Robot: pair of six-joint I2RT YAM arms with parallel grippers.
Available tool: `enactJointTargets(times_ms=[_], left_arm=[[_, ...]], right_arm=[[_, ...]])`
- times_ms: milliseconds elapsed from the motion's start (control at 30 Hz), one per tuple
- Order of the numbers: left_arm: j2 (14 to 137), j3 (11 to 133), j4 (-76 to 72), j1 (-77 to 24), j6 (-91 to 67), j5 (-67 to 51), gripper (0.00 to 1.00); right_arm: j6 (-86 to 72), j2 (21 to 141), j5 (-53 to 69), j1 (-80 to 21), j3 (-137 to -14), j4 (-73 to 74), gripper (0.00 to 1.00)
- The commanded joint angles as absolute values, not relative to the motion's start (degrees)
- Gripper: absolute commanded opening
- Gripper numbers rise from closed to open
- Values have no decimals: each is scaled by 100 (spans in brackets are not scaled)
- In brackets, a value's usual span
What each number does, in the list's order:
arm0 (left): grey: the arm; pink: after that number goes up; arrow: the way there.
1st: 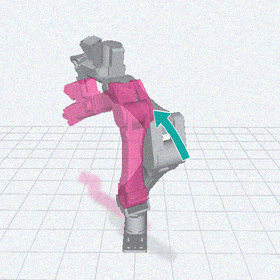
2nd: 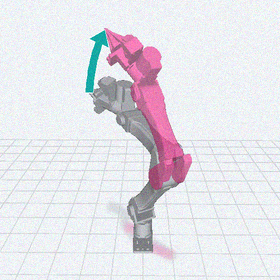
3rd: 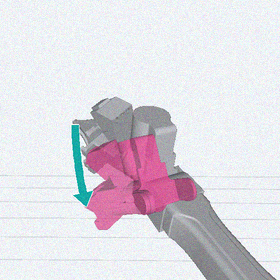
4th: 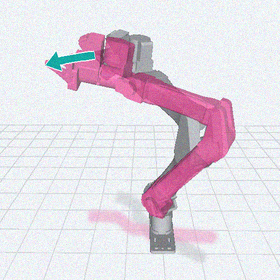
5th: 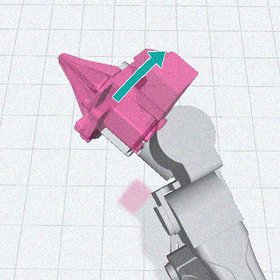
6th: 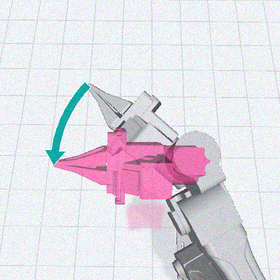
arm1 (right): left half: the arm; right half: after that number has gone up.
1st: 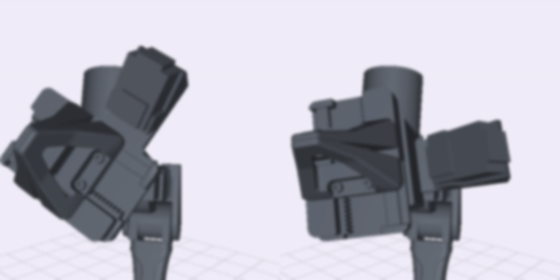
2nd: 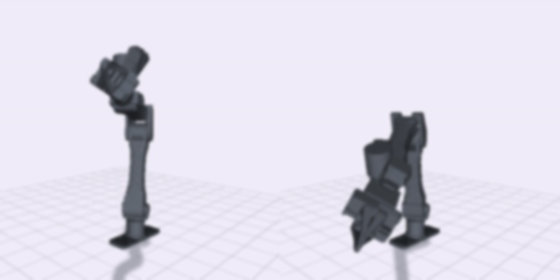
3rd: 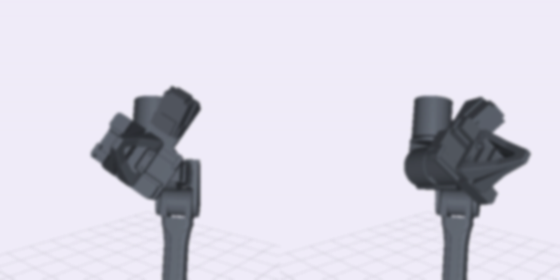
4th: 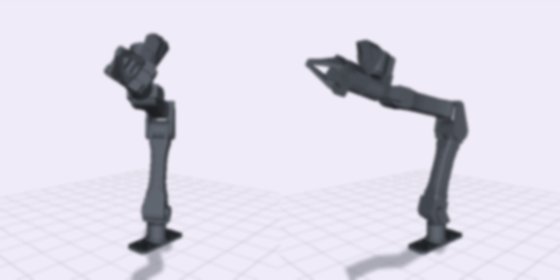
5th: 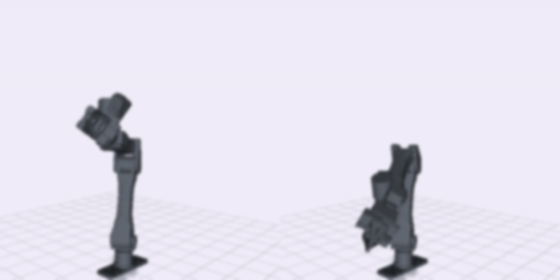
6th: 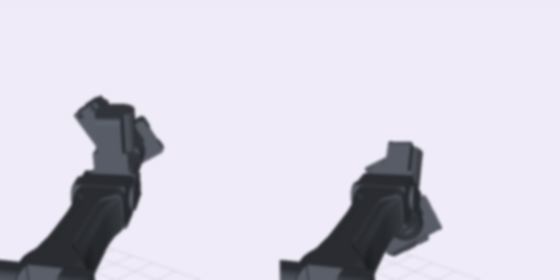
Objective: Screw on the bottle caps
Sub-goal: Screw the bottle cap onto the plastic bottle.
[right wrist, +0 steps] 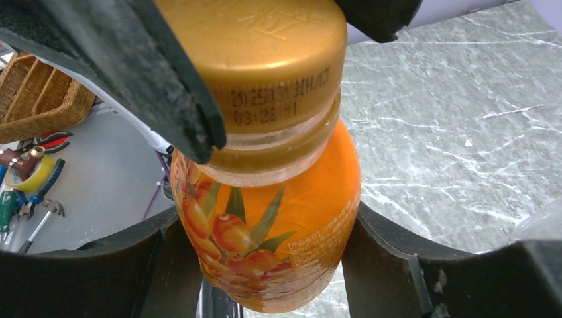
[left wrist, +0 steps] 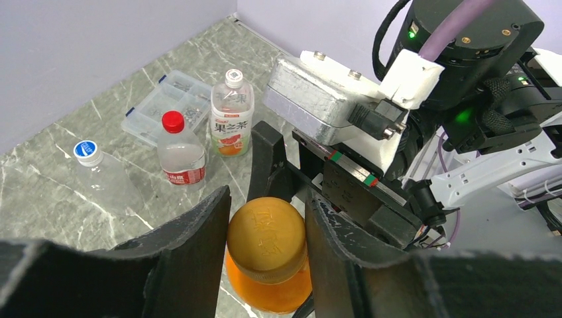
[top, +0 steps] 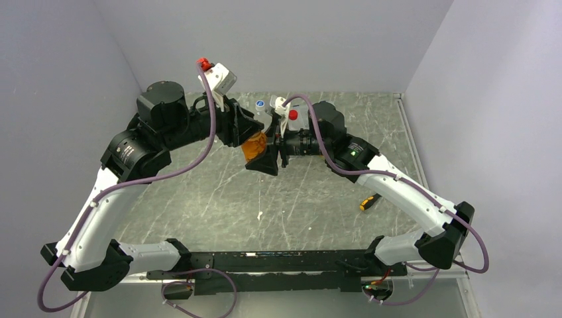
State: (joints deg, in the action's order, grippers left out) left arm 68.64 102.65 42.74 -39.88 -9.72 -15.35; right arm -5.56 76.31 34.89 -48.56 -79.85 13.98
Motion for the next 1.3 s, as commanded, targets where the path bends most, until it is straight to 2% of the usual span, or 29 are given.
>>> enactJointTargets(times_ms=[0,233,567,800,1267], left_arm=[[6770,10317,4194,-3990,-943,-1557,46],[6693,10068,3950,-3990,-872,-1851,39],[6521,9914,3665,-3990,-879,-3310,31],[6278,9644,3292,-3990,-1016,-3535,30],[6210,9651,3255,-3988,-1081,-3796,30]], right_arm=[[-507,7533,3450,-4878,-8051,1162,12],[-709,7521,3827,-4871,-8042,923,11],[-1115,7380,5297,-4738,-7991,348,10],[-1184,7263,5261,-4690,-7940,258,10],[-1459,7211,6019,-4599,-7961,-118,11]])
